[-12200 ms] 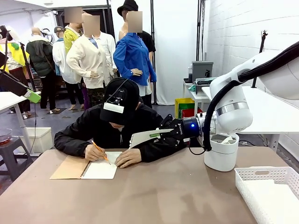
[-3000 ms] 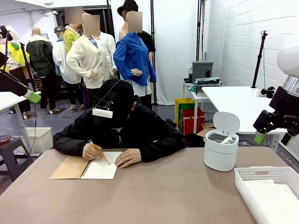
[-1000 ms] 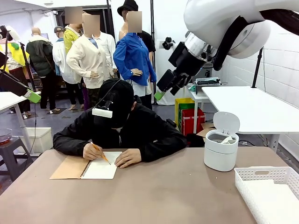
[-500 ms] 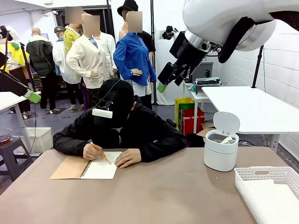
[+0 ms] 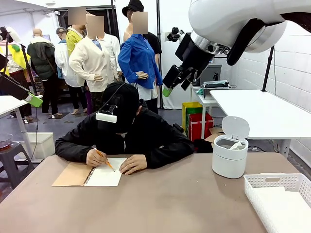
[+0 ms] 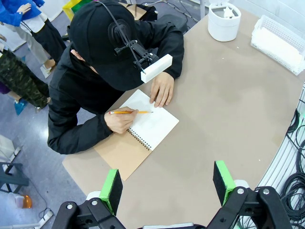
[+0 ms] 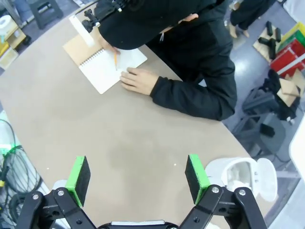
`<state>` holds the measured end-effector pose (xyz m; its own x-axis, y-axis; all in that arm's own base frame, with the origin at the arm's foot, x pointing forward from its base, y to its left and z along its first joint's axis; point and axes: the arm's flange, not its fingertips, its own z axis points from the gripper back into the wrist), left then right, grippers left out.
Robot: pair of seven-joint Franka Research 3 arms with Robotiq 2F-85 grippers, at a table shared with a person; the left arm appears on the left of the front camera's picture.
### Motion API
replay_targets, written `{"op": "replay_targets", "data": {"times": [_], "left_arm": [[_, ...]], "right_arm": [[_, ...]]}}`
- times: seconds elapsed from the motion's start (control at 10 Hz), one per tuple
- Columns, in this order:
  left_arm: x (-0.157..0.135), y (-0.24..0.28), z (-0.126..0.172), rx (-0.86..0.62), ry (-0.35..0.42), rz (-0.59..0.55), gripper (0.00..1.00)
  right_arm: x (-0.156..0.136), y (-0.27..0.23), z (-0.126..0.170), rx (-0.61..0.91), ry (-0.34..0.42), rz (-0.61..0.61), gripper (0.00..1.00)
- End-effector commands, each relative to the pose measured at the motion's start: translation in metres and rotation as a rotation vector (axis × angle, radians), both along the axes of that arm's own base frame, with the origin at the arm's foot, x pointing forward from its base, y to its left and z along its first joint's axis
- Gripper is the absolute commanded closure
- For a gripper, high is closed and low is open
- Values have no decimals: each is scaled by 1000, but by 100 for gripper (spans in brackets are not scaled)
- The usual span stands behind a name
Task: Sort the paper based on its condition.
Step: If a person hands you a paper, place it in the Organizing basket , and if it's crumpled, put it in the Trash can.
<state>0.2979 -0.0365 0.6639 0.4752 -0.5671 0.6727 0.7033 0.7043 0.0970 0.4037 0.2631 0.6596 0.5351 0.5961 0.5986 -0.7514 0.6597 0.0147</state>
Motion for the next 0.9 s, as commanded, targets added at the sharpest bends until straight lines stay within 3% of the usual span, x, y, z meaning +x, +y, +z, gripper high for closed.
{"op": "replay_targets", "data": {"times": [0.0,0.8], "left_arm": [[0,1,-1,-3,-4,4,0],[0,1,-1,-3,-4,4,0]], "right_arm": [[-1,1,1,-14,-17,1,0],[0,0,1,-6,-5,2,0]]}}
